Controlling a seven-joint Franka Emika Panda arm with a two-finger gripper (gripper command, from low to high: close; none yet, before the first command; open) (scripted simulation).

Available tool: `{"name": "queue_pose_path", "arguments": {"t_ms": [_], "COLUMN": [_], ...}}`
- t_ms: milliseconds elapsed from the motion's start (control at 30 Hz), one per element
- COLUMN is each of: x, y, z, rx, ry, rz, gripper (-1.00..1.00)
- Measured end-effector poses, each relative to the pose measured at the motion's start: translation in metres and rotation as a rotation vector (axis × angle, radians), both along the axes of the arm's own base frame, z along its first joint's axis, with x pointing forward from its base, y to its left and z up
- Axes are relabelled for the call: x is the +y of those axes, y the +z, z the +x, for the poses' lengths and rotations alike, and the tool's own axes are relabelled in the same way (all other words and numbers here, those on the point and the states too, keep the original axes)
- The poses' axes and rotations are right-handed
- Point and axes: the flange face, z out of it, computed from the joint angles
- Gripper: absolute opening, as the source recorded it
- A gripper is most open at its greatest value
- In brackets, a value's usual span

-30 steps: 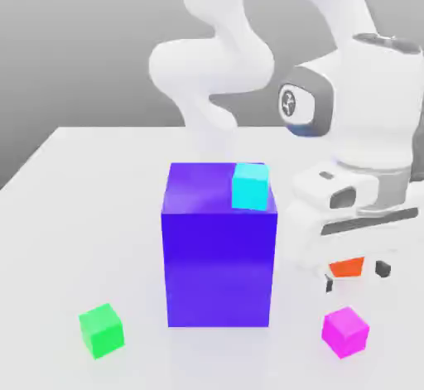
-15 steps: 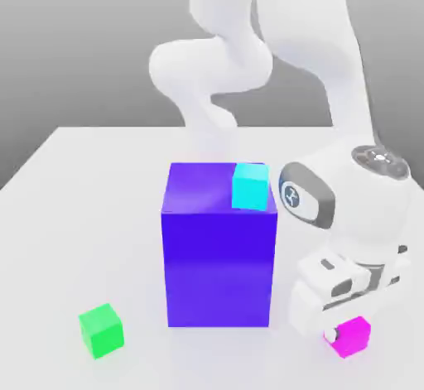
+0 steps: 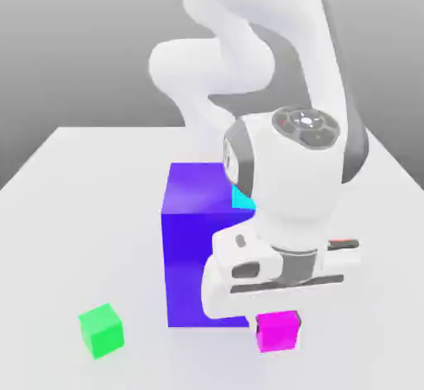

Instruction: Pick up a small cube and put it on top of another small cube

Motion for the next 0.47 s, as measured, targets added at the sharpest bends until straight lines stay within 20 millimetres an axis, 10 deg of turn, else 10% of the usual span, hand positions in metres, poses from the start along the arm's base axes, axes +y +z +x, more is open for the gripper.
{"name": "queue_pose_path", "arguments": {"t_ms": [200,367,400,467], "x": [-0.168,-0.184,-0.184,-0.184], "y": [0.02,-0.03,-0.036,-0.036], "z": [-0.053,-0.066,-0.067,-0.067], "rx": [-0.036,-0.049,-0.05,-0.05], "ry": [-0.465,-0.532,-0.533,-0.533], "rz": [0.006,0.007,0.007,0.007], "gripper": [-1.0,-1.0,1.0,1.0]}}
